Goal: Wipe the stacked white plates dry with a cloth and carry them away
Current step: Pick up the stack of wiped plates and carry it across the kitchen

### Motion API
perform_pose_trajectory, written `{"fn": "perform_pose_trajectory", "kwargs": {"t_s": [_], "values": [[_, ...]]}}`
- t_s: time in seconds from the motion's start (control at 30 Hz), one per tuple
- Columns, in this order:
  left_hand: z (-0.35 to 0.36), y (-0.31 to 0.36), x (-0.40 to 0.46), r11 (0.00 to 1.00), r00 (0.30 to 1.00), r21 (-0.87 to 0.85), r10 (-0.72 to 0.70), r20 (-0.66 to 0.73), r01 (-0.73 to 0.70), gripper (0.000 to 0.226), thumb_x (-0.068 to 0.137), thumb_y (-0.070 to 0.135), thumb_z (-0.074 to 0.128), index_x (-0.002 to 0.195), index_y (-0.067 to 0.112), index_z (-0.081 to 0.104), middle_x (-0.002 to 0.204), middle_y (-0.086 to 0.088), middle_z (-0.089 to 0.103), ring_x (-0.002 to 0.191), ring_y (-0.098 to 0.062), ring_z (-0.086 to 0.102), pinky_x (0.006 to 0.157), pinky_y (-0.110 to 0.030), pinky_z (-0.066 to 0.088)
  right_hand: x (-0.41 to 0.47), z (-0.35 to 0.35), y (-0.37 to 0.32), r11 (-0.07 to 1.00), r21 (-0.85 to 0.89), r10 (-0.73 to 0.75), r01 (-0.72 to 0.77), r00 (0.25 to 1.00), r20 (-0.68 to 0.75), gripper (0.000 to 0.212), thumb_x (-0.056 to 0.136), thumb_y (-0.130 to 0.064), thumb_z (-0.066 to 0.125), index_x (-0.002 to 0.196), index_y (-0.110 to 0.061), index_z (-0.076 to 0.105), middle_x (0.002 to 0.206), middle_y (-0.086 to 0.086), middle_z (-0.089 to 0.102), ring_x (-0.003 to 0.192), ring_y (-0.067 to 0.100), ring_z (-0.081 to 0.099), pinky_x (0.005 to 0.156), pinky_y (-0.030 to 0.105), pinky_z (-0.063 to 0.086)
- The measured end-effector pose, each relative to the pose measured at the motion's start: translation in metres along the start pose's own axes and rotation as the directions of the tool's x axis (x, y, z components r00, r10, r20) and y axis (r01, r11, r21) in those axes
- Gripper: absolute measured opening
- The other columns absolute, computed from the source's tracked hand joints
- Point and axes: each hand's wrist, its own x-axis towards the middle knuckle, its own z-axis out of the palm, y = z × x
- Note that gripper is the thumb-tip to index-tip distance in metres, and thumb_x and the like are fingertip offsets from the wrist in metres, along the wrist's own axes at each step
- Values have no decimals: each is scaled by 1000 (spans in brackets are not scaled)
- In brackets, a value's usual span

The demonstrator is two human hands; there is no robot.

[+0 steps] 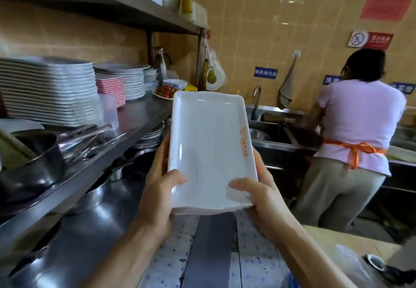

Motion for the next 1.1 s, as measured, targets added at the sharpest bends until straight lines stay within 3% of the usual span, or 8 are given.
{"fn": "perform_pose_trajectory", "kwargs": {"t_s": [0.17, 0.27, 0.37, 0.63, 0.73, 0.9, 1.1], "values": [[-17, -19, 64, 998, 991, 60, 36, -128, -28, 71, 61, 8, 48, 122, 43, 56, 106, 10, 70, 89, -7, 68, 58, -17, 52, 86, -4, 29, 999, 40, 25, -30, 993, 115, 78, 66, -11, 57, 132, -50, 42, 124, -9, 60, 114, 20, 59, 84, 37, 55], [-23, -35, 104, 995, 972, 94, 48, -229, -27, 73, 59, 11, 49, 124, 46, 53, 105, 6, 70, 92, -17, 68, 64, -31, 55, 140, -10, 48, 999, 44, 2, -11, 979, 206, 79, 66, -11, 56, 132, -51, 40, 124, -12, 59, 115, 20, 57, 88, 48, 54], [-24, -49, 152, 995, 943, 101, 60, -327, -28, 75, 57, 13, 50, 122, 50, 52, 105, 7, 70, 91, -17, 68, 70, -41, 56, 201, -23, 68, 996, 85, -25, -1, 950, 310, 80, 67, -9, 54, 135, -49, 39, 124, -9, 60, 113, 20, 59, 84, 44, 56], [-16, -75, 272, 984, 869, 160, 141, -475, -72, 77, 57, 9, 48, 126, 45, 51, 107, 8, 70, 95, -14, 67, 72, -32, 53, 351, -49, 105, 978, 209, -81, -26, 869, 488, 76, 66, -8, 52, 133, -44, 44, 123, -1, 62, 108, 20, 63, 76, 31, 55], [-21, -82, 305, 979, 845, 182, 173, -507, -91, 78, 57, 8, 48, 127, 40, 51, 109, 10, 69, 97, -11, 66, 70, -27, 53, 392, -48, 119, 966, 251, -78, -63, 854, 514, 75, 66, -7, 51, 131, -42, 47, 122, 0, 64, 109, 24, 63, 78, 35, 55], [-42, -87, 350, 975, 805, 202, 196, -559, -97, 81, 55, 7, 48, 131, 37, 50, 120, 6, 65, 113, -20, 59, 94, -43, 45, 452, -33, 139, 955, 273, -58, -117, 828, 557, 75, 64, -7, 50, 131, -40, 49, 121, 3, 65, 111, 30, 62, 89, 49, 52], [-86, -86, 396, 970, 757, 219, 219, -615, -103, 78, 55, 7, 48, 127, 38, 53, 117, -2, 67, 114, -31, 58, 93, -48, 43, 517, 4, 155, 955, 276, -84, -112, 787, 611, 76, 66, -6, 50, 132, -44, 47, 119, 3, 66, 103, 29, 66, 78, 43, 56]]}}
